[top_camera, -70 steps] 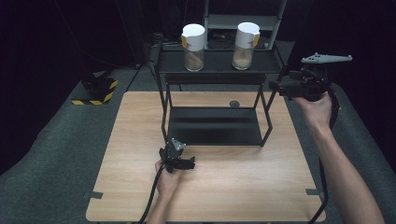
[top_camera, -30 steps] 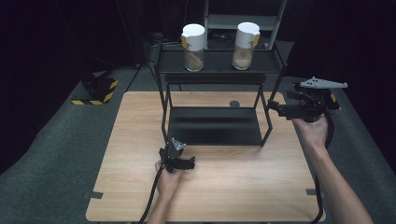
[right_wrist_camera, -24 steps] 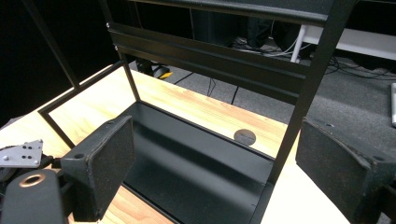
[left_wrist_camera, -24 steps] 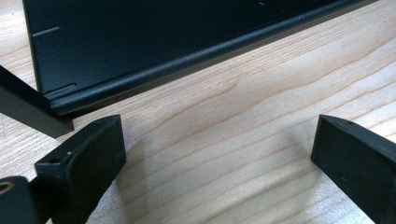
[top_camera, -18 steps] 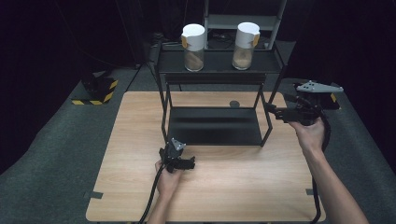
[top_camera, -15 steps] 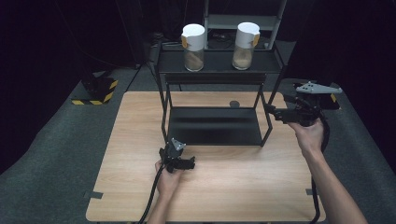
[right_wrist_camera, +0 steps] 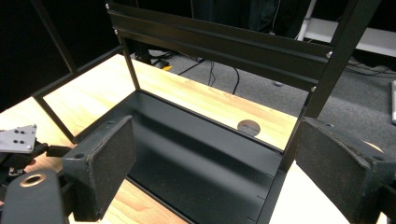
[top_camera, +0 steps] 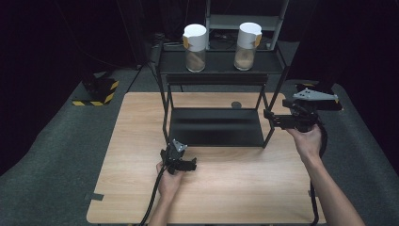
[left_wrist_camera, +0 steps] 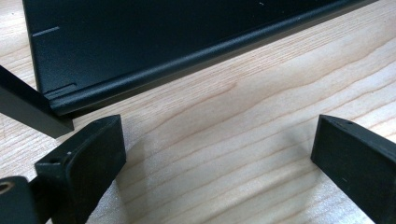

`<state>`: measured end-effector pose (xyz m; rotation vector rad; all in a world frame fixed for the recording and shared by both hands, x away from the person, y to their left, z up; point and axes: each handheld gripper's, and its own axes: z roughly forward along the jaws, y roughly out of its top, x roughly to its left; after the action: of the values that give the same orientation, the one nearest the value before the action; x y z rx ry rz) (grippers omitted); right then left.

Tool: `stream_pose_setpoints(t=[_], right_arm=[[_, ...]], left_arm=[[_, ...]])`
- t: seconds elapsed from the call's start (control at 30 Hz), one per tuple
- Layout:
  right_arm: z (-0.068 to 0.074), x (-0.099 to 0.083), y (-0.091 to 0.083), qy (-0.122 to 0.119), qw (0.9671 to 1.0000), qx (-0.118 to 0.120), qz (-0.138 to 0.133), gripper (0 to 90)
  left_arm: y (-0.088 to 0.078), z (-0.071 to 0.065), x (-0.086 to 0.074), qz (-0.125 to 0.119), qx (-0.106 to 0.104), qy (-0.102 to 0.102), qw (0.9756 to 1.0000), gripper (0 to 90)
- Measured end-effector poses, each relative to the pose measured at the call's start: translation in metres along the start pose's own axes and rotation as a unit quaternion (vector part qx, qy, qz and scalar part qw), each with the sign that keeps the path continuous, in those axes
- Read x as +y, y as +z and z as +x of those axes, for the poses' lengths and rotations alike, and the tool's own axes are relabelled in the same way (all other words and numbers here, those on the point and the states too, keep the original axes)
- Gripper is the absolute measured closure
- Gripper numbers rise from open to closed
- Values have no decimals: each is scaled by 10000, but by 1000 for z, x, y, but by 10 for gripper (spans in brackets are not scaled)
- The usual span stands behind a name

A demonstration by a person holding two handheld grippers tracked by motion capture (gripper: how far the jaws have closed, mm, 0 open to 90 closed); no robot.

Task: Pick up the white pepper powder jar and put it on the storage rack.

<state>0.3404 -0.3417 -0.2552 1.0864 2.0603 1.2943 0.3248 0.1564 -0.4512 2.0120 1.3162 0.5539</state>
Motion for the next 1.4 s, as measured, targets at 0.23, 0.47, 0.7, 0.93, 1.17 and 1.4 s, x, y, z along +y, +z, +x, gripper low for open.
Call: stream_pose_setpoints(t=[0.23,0.47,0.7,0.93,1.17,1.4], right_arm=[[2,-6,3,-15,10000,6,30,115],[4,-13,8,-13,10000,12,83,115],[4,-22,13,34,9999,33,120,116],[5,-29,17,52,9999,30,153,116],[6,-36,20,103,9998,24,167,117],[8,-41,24,101,9997,-3,208,117]], left_arm=[[0,0,0,-1,-1,-1,10000,31],[0,0,0,3,1,0,10000,31],[0,0,0,7,0,2,10000,31],[0,0,0,2,0,3,10000,31],[0,0,0,3,0,4,10000,31],[0,0,0,8,2,6,10000,31]])
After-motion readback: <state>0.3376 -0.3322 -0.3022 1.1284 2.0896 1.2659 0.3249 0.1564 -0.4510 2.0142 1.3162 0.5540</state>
